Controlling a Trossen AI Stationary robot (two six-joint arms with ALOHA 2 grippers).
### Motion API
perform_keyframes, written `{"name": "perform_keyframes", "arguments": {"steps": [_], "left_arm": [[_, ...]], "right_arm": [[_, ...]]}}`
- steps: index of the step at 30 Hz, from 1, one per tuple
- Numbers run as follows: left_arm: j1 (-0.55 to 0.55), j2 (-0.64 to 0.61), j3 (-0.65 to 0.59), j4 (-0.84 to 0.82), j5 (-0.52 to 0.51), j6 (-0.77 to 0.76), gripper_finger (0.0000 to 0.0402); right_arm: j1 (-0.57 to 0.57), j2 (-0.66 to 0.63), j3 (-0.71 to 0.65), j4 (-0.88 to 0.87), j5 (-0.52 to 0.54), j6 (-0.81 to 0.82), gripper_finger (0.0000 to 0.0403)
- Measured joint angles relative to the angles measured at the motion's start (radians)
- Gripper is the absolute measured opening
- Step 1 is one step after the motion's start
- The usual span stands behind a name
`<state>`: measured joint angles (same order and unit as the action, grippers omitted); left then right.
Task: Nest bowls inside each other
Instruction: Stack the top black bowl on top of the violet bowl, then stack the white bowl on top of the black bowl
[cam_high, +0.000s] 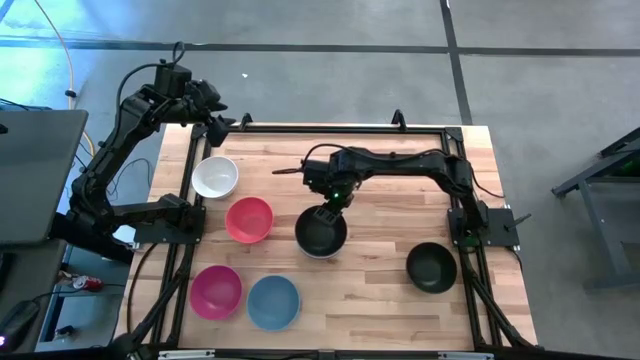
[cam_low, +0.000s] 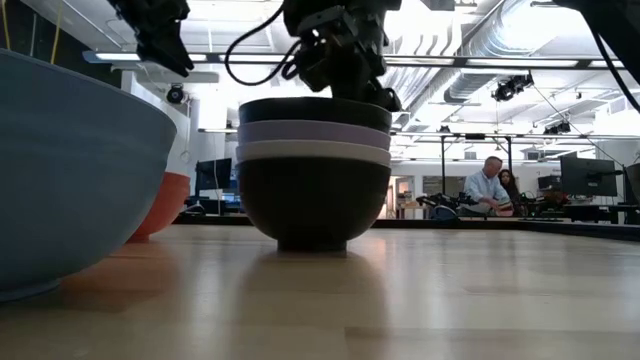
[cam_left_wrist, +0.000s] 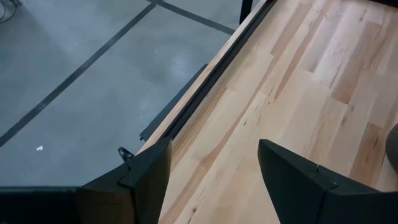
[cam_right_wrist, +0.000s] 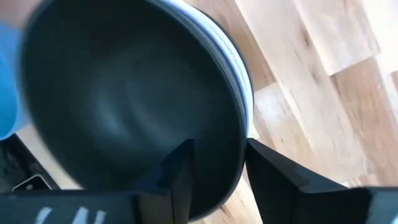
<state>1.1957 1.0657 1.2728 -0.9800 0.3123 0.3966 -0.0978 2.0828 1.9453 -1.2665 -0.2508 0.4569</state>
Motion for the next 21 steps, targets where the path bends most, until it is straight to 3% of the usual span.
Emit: {"name": "perform_keyframes", "arguments": {"steps": [8, 16, 21], "left_arm": [[-0.021, 0.0, 0.0, -0.001, 0.004, -0.001, 0.0227], [-0.021, 0.0, 0.0, -0.002, 0.003, -0.021, 0.0227], [-0.021, 0.0, 0.0, -0.003, 0.003, -0.046, 0.0227]], "right_arm": [[0.0, -0.011, 0.163, -0.033, 0.008, -0.06, 0.0148], [-0.003, -0.011, 0.363, -0.166, 0.106, -0.097, 0.0152], [-0.014, -0.013, 0.411, -0.218, 0.13, -0.113, 0.0152]]}}
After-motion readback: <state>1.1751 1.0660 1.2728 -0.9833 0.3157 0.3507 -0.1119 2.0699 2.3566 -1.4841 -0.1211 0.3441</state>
